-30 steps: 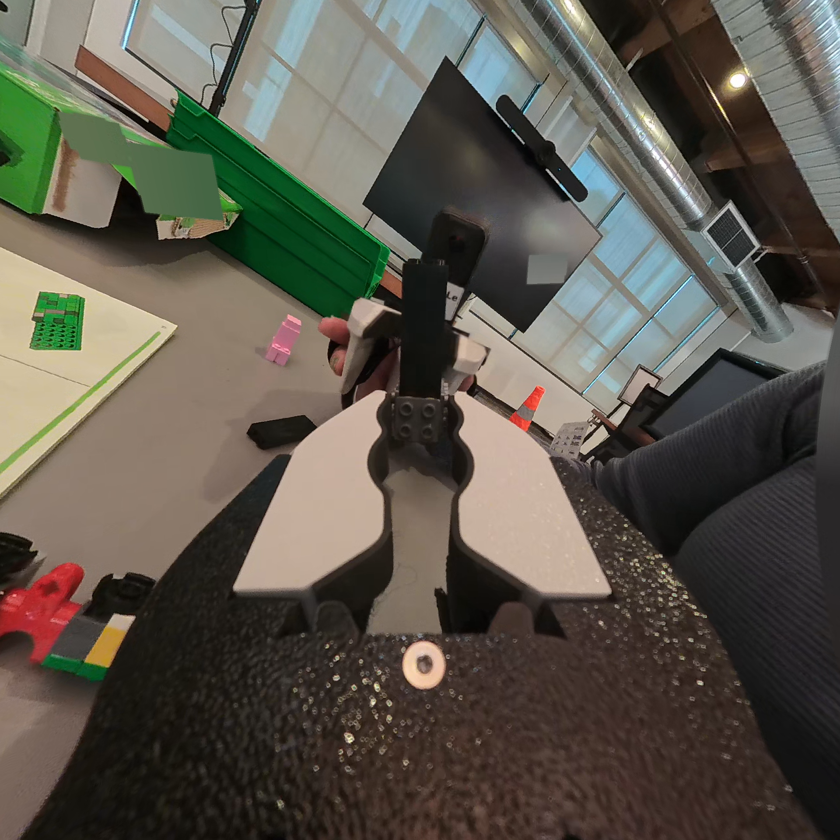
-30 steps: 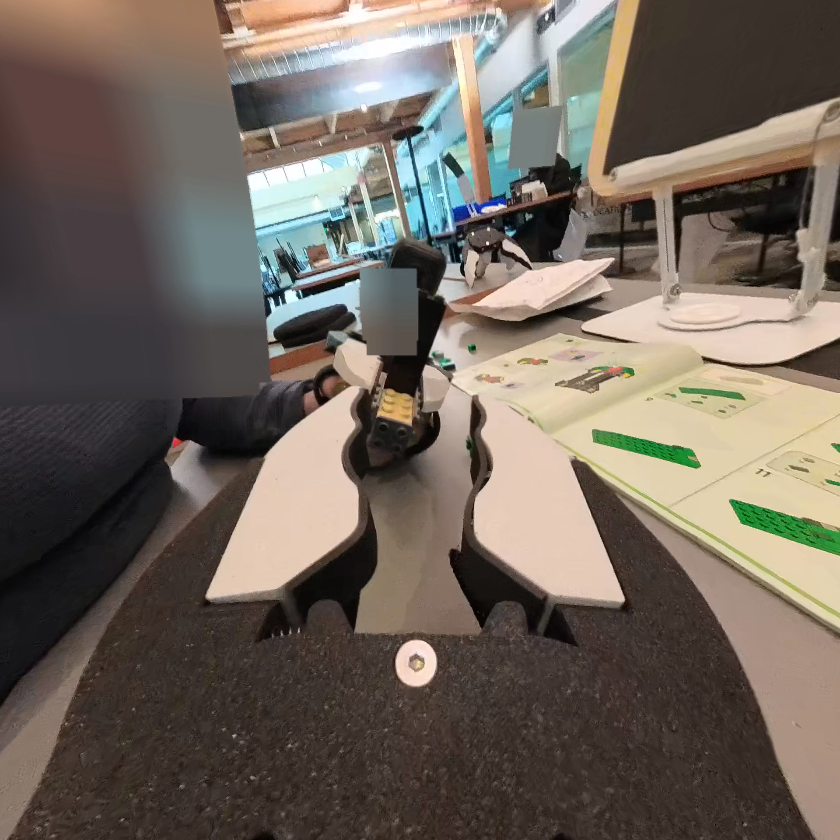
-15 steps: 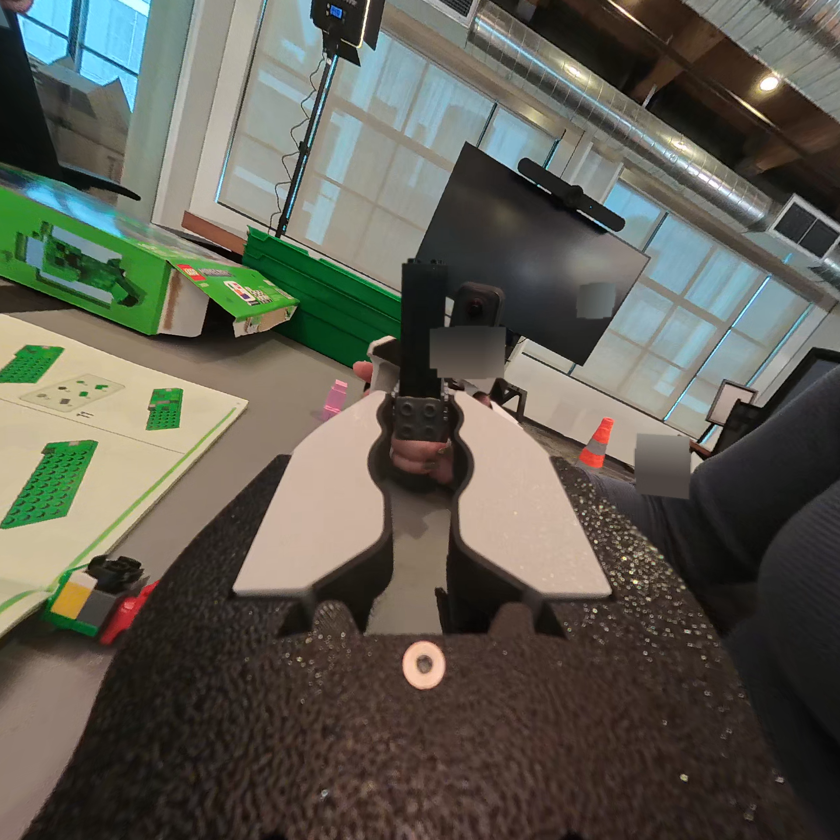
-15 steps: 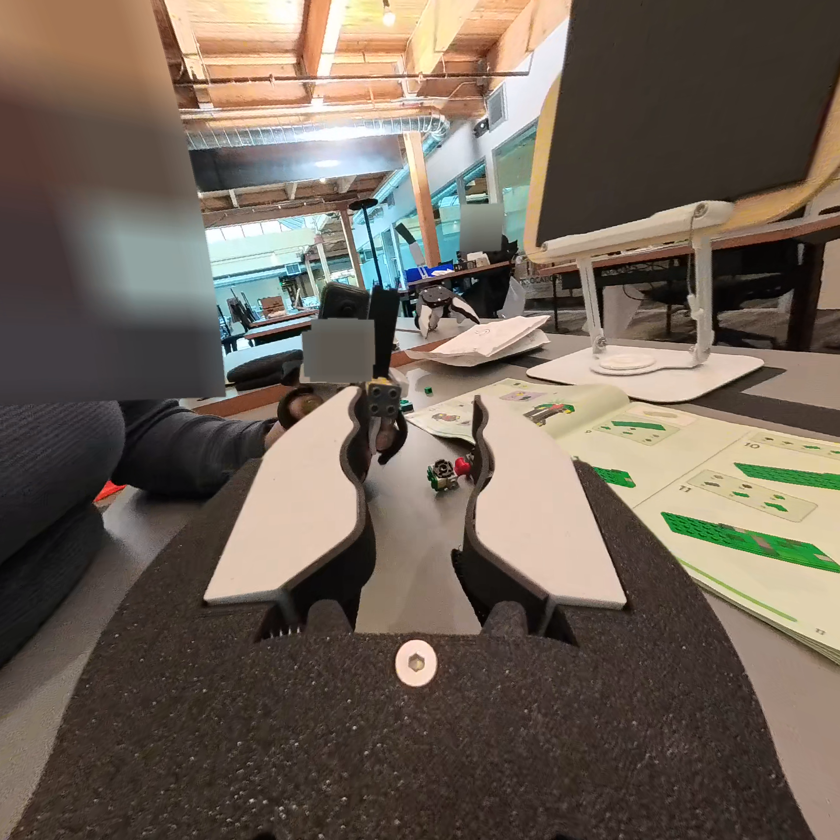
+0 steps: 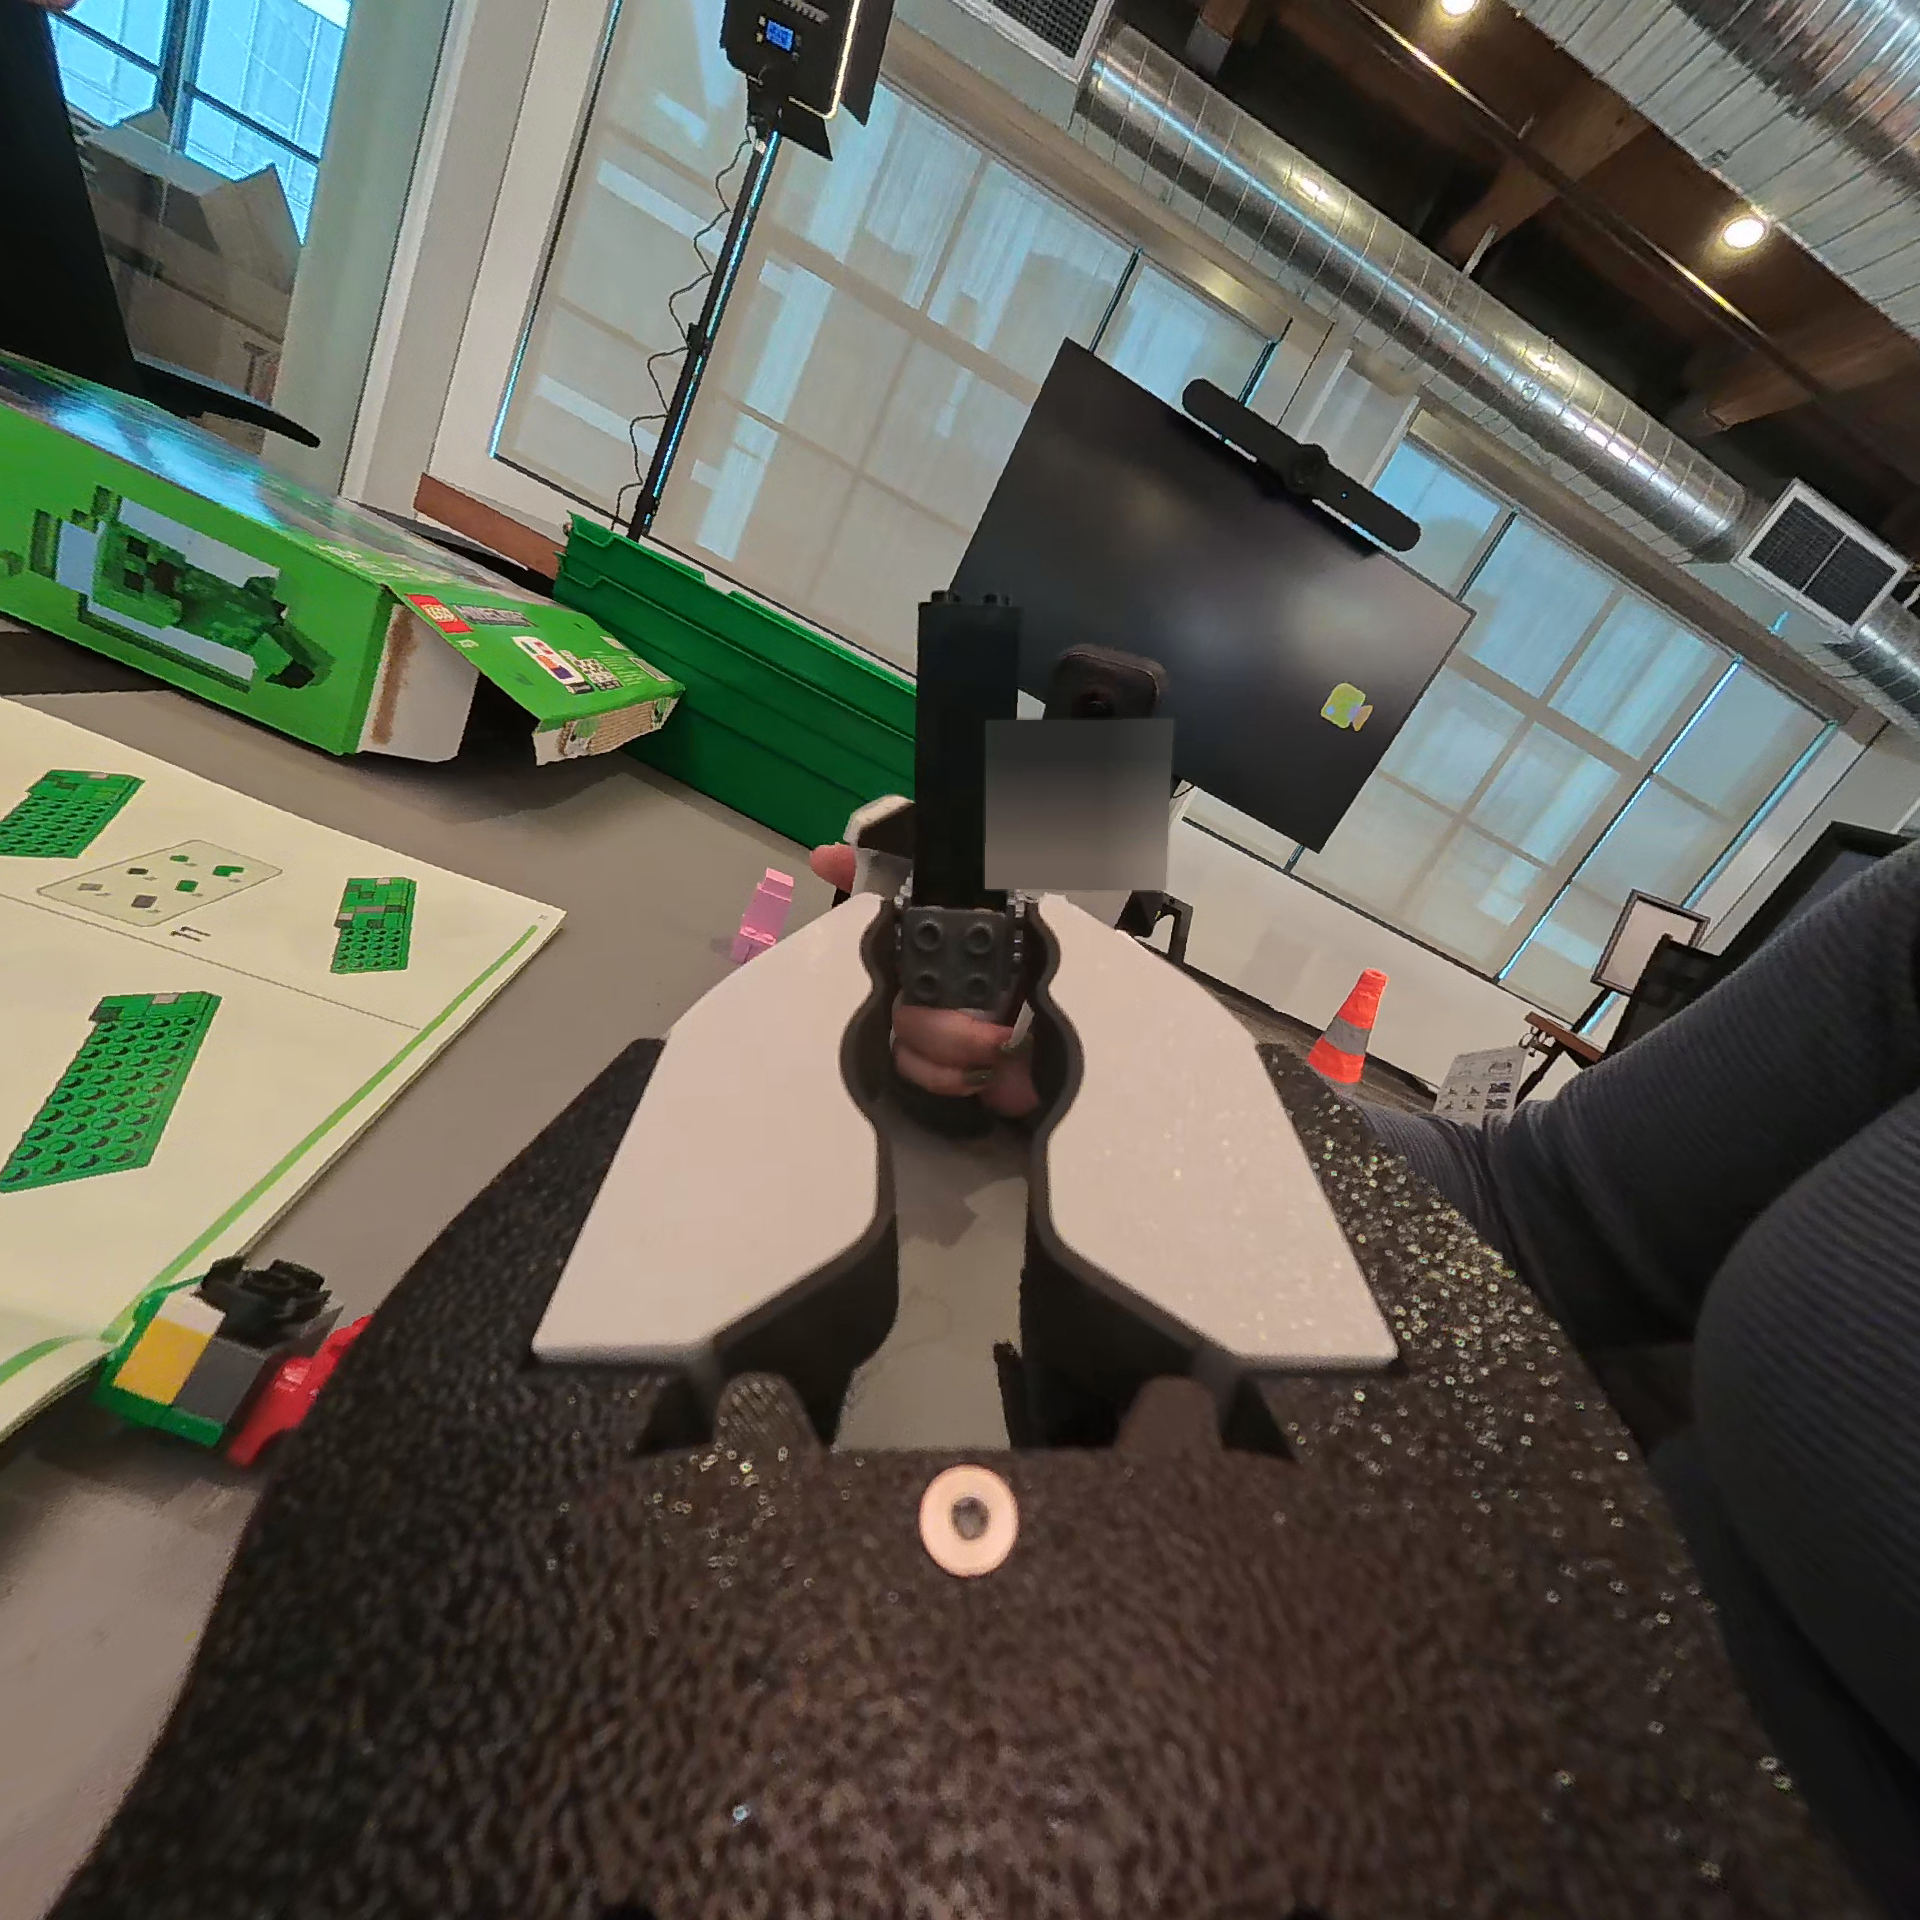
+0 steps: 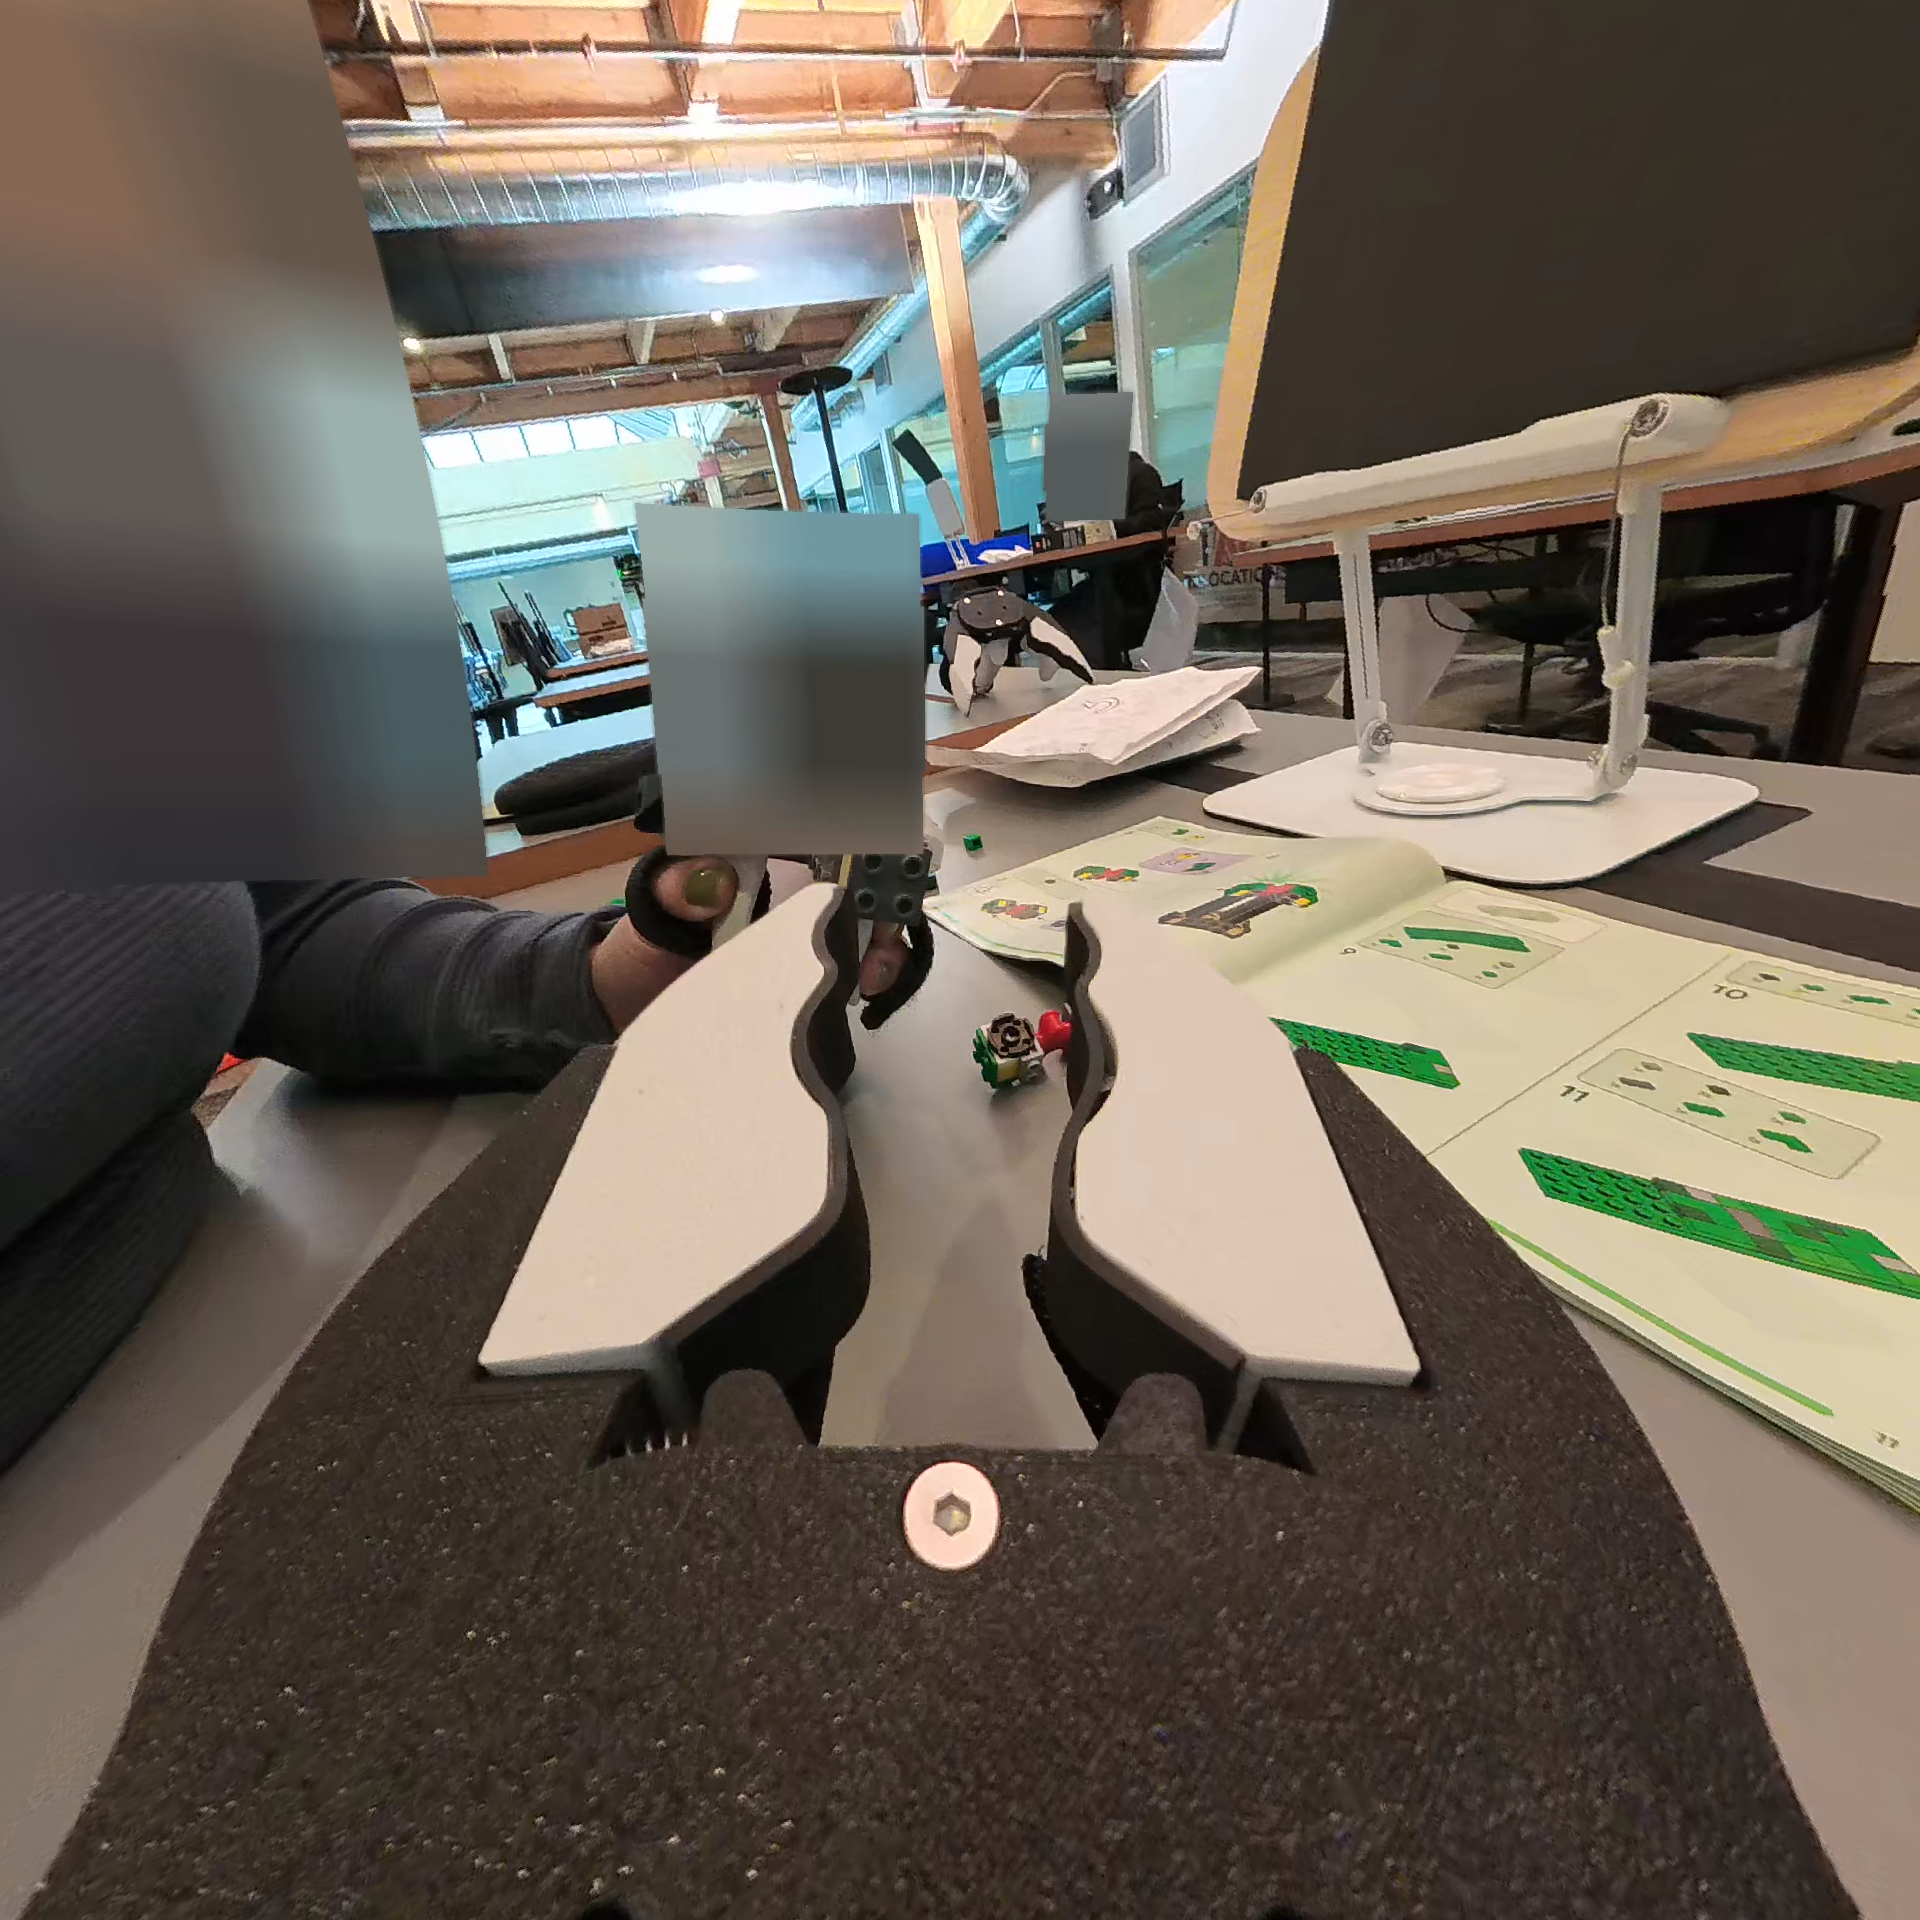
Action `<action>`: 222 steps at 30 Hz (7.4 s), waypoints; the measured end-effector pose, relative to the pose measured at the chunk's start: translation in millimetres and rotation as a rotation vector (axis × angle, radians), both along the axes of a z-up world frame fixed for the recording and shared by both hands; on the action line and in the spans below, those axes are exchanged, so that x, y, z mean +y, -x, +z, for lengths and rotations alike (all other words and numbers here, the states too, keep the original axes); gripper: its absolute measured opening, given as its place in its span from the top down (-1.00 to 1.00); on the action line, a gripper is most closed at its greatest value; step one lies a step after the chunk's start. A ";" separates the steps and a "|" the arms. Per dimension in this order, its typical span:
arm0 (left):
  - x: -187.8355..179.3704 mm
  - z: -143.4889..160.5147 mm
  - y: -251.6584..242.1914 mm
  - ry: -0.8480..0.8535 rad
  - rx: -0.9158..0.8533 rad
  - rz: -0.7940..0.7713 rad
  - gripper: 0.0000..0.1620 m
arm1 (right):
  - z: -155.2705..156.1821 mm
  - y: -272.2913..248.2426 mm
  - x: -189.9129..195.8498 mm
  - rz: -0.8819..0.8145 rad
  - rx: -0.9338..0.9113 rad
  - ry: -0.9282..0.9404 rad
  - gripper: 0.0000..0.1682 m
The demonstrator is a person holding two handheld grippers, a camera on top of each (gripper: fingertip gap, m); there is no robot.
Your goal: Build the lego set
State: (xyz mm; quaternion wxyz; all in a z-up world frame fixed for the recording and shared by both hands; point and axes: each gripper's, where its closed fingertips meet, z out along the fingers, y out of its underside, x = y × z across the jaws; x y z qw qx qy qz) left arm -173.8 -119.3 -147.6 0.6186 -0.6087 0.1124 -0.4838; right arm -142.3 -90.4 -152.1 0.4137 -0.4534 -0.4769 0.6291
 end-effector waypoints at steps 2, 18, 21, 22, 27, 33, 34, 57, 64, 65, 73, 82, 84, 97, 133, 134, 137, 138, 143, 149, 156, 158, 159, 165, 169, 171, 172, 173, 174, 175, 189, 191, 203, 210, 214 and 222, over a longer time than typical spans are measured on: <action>0.2 0.1 0.4 0.002 -0.004 0.001 0.72 | 0.3 -0.3 0.8 -0.001 0.003 0.008 0.56; 0.6 -0.3 0.7 0.012 -0.014 -0.007 0.72 | 3.0 0.8 -0.2 -0.054 -0.014 -0.081 0.59; 0.7 -0.4 0.6 0.013 -0.014 -0.008 0.72 | 4.8 -0.5 1.5 -0.063 -0.008 -0.081 0.60; 0.6 -0.5 0.5 0.013 -0.014 -0.008 0.72 | 5.1 -0.8 2.1 -0.067 -0.008 -0.081 0.60; 0.7 -0.5 0.6 0.013 -0.014 -0.007 0.72 | 5.5 -1.1 3.7 -0.080 -0.012 -0.088 0.60; 0.8 -0.5 0.6 0.012 -0.013 -0.005 0.72 | 5.9 -1.3 4.4 -0.089 -0.017 -0.099 0.60; 0.8 -0.5 0.6 0.012 -0.013 -0.004 0.72 | 6.0 -1.3 4.7 -0.090 -0.016 -0.100 0.60; 6.0 -4.5 7.5 0.000 0.087 0.106 0.72 | -76.4 -22.7 40.0 -0.284 -0.850 -0.466 0.60; -0.2 -5.2 -1.0 -0.021 0.126 0.004 0.72 | -72.8 -9.5 23.7 -0.079 -0.931 -0.390 0.63; -1.0 -5.1 -0.8 -0.026 0.130 -0.006 0.72 | -54.2 0.7 8.2 -0.003 -0.809 -0.325 0.63; -13.2 -3.8 -9.3 -0.049 0.124 -0.167 0.72 | -3.8 7.7 -43.2 0.306 -0.533 -0.103 0.48; -15.0 -4.0 -11.7 -0.049 0.126 -0.190 0.72 | -7.5 15.9 -46.9 0.299 -0.499 -0.117 0.73; -14.1 -4.0 -11.2 -0.044 0.121 -0.188 0.71 | -6.8 16.3 -46.3 0.300 -0.475 -0.097 0.73; -9.6 -5.5 -9.4 -0.017 0.110 -0.172 0.49 | -6.4 22.2 -44.6 0.268 -0.358 -0.122 0.73; -8.5 -14.7 -6.2 0.198 -0.042 -0.339 0.72 | -7.1 16.7 -27.8 -0.220 -0.309 -1.221 0.74; -8.9 -14.7 -6.6 0.200 -0.046 -0.345 0.72 | -7.0 16.4 -28.5 -0.220 -0.303 -1.233 0.79; -9.4 -13.7 -6.3 0.199 -0.060 -0.353 0.71 | -6.0 16.6 -29.2 -0.219 -0.286 -1.216 0.80; -9.1 -13.1 -5.8 0.192 -0.062 -0.347 0.71 | -5.7 17.1 -28.8 -0.225 -0.279 -1.215 0.80; -9.4 -10.7 -6.4 0.154 -0.046 -0.320 0.42 | -4.4 23.4 -26.6 -0.286 -0.249 -1.213 0.80; -9.5 6.3 -4.1 0.092 -0.185 -0.292 0.41 | 2.6 32.3 -35.0 -0.350 -0.162 -1.214 0.80; -12.0 9.1 -4.6 0.085 -0.215 -0.320 0.58 | 7.1 32.7 -38.8 -0.359 -0.118 -1.201 0.80; -11.8 8.7 -4.8 0.081 -0.206 -0.313 0.68 | 7.8 32.1 -39.8 -0.351 -0.110 -1.194 0.80; -11.6 8.3 -4.8 0.080 -0.202 -0.308 0.68 | 7.5 32.1 -39.7 -0.352 -0.113 -1.198 0.80; -9.5 9.6 -0.5 0.050 -0.183 -0.251 0.69 | 5.8 26.5 -33.4 -0.339 -0.149 -1.164 0.72; -3.5 13.7 17.6 0.019 -0.213 -0.162 0.69 | -11.7 4.7 2.4 -0.257 -0.391 -0.834 0.61; -2.4 15.3 22.4 -0.008 -0.199 -0.124 0.69 | -34.2 -6.8 23.8 -0.238 -0.597 -0.673 0.61; -2.6 16.4 24.1 -0.030 -0.182 -0.101 0.70 | -46.8 -12.5 32.3 -0.235 -0.709 -0.624 0.59; -3.3 17.2 24.8 -0.053 -0.158 -0.083 0.70 | -58.7 -18.0 35.8 -0.215 -0.814 -0.582 0.64; -4.0 17.2 25.1 -0.069 -0.131 -0.067 0.69 | -66.8 -21.3 39.6 -0.213 -0.900 -0.540 0.64; -4.2 16.7 25.3 -0.081 -0.105 -0.051 0.69 | -71.5 -21.5 38.5 -0.190 -0.951 -0.501 0.67; -3.0 16.7 36.4 -0.100 -0.072 -0.006 0.69 | -103.3 -19.4 38.1 -0.032 -1.537 -0.416 0.73; -3.0 16.8 36.5 -0.100 -0.071 -0.007 0.69 | -105.7 -19.8 38.4 -0.023 -1.572 -0.417 0.72; -2.9 16.5 35.7 -0.099 -0.071 -0.013 0.69 | -112.7 -23.1 35.3 -0.011 -1.566 -0.408 0.81; -2.2 16.9 38.4 -0.099 -0.080 -0.005 0.69 | -90.2 -5.9 34.5 -0.087 -1.269 -0.387 0.81; -1.8 16.8 38.9 -0.100 -0.080 0.001 0.69 | -54.1 16.0 54.4 -0.302 -0.901 -0.411 0.81; -2.3 16.7 38.6 -0.106 -0.076 0.004 0.69 | 3.4 20.8 56.9 -0.578 -0.179 -0.457 0.81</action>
